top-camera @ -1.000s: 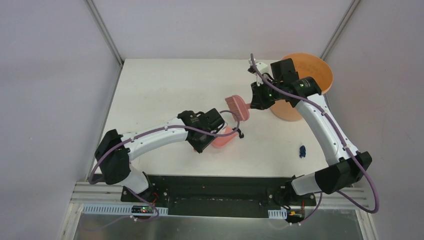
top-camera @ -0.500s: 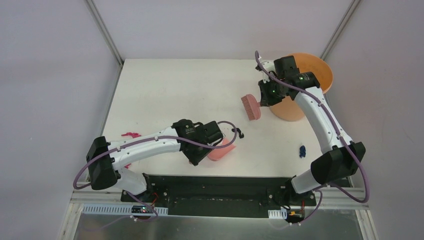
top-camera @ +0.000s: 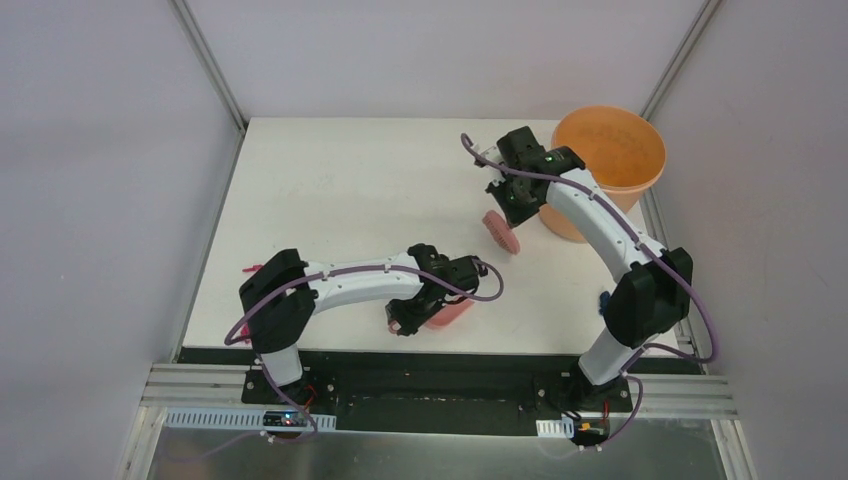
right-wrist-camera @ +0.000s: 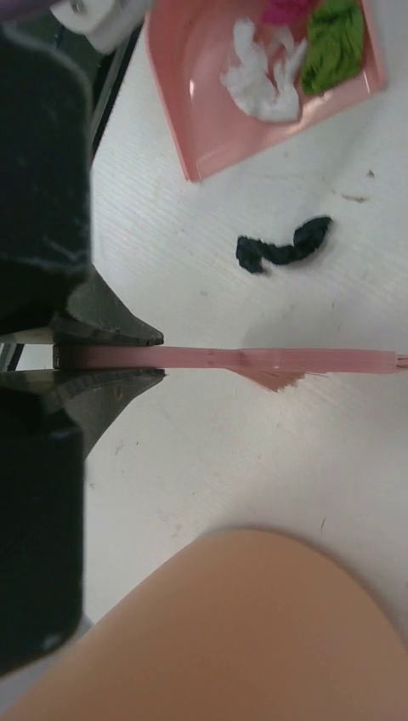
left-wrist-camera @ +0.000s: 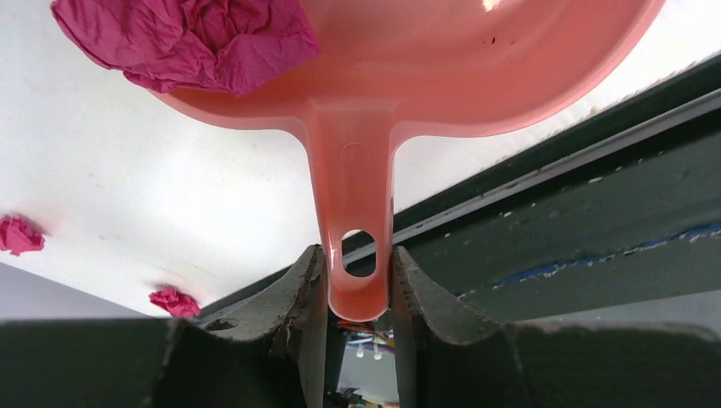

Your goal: Sweep away the paper scraps from the table

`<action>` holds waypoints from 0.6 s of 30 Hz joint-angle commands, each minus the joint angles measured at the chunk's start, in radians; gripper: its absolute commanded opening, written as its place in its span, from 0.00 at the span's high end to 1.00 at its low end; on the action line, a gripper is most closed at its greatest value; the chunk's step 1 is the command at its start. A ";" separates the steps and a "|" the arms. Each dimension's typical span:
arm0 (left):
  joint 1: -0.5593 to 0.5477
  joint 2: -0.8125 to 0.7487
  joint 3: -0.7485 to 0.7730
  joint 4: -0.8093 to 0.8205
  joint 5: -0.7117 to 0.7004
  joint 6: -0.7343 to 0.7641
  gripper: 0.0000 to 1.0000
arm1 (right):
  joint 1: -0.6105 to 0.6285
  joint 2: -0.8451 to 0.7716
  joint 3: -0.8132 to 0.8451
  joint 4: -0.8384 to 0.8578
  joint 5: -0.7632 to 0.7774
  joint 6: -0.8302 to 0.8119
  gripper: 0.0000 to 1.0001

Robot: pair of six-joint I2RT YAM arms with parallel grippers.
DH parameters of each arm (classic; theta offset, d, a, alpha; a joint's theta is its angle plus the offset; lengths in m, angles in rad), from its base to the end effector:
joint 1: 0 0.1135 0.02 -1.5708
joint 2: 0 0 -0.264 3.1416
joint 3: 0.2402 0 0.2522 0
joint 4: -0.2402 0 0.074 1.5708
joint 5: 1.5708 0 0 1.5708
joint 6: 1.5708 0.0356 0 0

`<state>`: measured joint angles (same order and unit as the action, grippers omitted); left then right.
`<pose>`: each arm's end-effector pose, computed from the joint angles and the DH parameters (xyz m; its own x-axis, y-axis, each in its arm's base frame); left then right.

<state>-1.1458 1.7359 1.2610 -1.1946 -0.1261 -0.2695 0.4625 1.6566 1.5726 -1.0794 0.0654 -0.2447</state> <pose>0.1269 -0.2696 0.2065 -0.6375 0.7680 0.0617 0.7669 0.6248 0.1469 0.3010 0.1475 0.3152 -0.6950 -0.6166 -0.3699 -0.6085 0.7784 -0.1542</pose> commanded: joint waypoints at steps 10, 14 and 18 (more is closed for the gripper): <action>-0.007 0.123 0.139 0.053 0.017 0.054 1.00 | 0.055 -0.051 -0.020 -0.122 -0.485 0.028 1.00; -0.007 0.155 0.160 0.061 0.031 0.071 1.00 | 0.009 -0.098 -0.008 -0.147 -0.558 0.043 1.00; -0.007 0.153 0.154 0.085 0.024 0.073 1.00 | -0.074 -0.129 0.012 -0.174 -0.691 0.064 1.00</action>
<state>-1.1458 1.8881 1.3891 -1.1427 -0.1196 -0.2207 0.4595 1.6127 1.5513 -1.2175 -0.4522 -0.2108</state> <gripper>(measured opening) 0.278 0.111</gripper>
